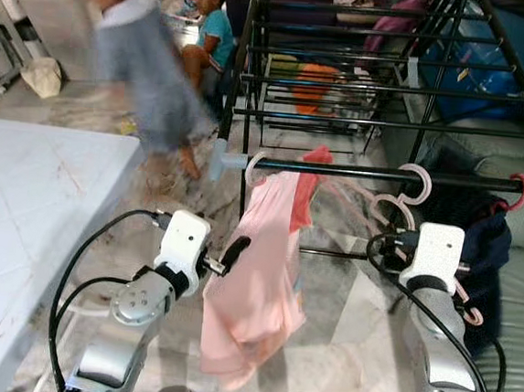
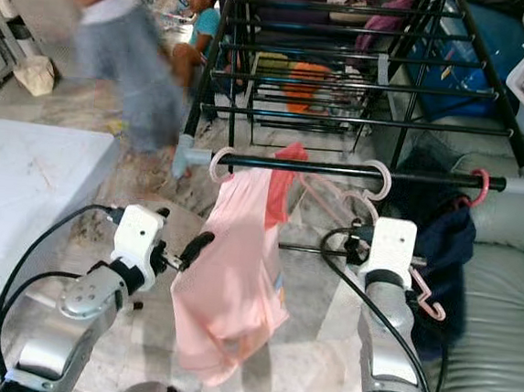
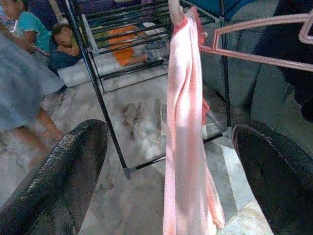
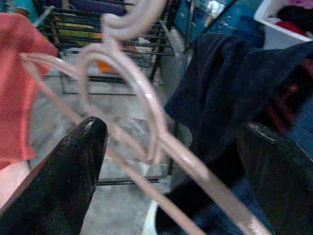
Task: Hang hanger
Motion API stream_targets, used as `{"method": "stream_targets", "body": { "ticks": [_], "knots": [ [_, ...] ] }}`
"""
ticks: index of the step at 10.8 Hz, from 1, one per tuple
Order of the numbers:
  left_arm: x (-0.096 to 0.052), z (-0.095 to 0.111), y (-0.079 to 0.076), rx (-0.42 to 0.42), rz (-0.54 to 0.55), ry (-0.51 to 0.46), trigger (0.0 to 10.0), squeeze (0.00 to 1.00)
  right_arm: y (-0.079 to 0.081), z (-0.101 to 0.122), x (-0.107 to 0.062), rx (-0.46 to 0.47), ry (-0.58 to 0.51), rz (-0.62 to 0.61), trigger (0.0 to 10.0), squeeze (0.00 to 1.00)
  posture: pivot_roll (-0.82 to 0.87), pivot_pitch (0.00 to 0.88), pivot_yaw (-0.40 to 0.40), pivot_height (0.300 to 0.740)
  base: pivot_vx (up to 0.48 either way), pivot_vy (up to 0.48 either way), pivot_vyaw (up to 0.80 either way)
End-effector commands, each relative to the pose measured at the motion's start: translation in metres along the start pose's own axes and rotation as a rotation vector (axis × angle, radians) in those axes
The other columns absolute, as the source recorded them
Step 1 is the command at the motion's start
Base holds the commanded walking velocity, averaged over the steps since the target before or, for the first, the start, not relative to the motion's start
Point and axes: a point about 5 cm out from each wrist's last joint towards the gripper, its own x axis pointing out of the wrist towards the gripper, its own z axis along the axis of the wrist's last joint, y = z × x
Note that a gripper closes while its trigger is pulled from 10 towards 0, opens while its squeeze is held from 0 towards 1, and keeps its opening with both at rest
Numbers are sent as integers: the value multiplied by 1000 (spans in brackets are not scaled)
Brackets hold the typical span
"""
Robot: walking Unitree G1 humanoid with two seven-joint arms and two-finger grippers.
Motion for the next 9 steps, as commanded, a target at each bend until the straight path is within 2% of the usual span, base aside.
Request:
{"method": "stream_targets", "body": {
  "ticks": [1,5,8,9],
  "knots": [
    [1,1,1,18,-1,-3,10000,0,5,7,0,13,-34,25,10000,1000,20,0,43,740,0,0,0],
    [3,1,0,16,-1,-7,10000,0,6,7,-8,10,-62,12,10000,1000,14,0,50,740,0,0,0],
    [7,1,-3,16,-3,-10,10000,0,8,5,-7,27,-63,30,10000,1000,14,0,44,740,0,0,0],
    [7,0,-3,14,-2,-9,10000,0,9,3,-7,31,-54,30,10000,1000,18,0,43,740,-270,0,0]
  ]
}}
